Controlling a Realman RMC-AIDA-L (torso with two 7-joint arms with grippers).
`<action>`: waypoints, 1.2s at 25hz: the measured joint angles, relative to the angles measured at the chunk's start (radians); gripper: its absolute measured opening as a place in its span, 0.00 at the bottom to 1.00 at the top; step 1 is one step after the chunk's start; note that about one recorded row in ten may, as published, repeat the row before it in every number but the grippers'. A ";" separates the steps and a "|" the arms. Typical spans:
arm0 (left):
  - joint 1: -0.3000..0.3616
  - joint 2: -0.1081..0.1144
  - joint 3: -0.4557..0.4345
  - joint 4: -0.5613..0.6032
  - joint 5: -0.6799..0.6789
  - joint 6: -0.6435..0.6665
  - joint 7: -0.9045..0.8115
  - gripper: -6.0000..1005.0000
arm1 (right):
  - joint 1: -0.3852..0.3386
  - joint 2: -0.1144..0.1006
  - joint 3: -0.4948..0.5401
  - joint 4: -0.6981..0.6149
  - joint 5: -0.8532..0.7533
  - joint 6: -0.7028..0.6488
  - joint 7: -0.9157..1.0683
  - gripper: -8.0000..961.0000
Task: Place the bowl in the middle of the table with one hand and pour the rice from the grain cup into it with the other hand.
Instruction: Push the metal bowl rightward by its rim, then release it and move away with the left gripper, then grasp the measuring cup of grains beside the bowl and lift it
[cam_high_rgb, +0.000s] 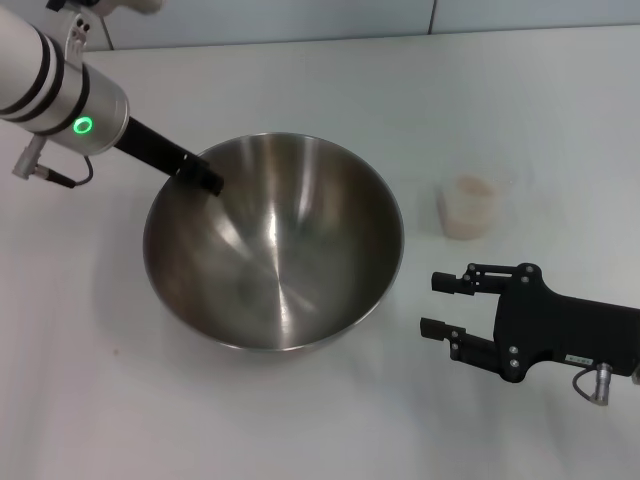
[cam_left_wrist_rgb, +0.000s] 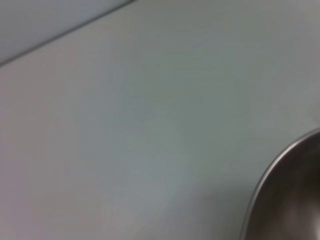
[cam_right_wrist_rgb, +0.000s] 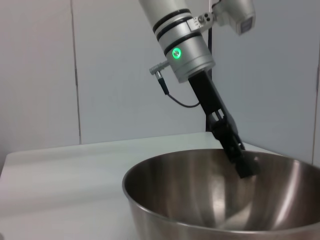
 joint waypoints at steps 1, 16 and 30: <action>0.010 0.000 0.011 0.027 -0.004 -0.003 -0.001 0.31 | 0.001 0.000 0.000 0.000 0.002 0.001 0.000 0.51; 0.289 0.009 -0.015 0.477 -0.251 -0.314 -0.019 0.81 | 0.007 -0.001 -0.001 0.000 0.023 0.010 -0.010 0.51; 0.559 0.006 0.114 0.429 -0.959 -0.456 0.807 0.81 | 0.014 -0.002 -0.001 -0.004 0.047 0.022 -0.012 0.51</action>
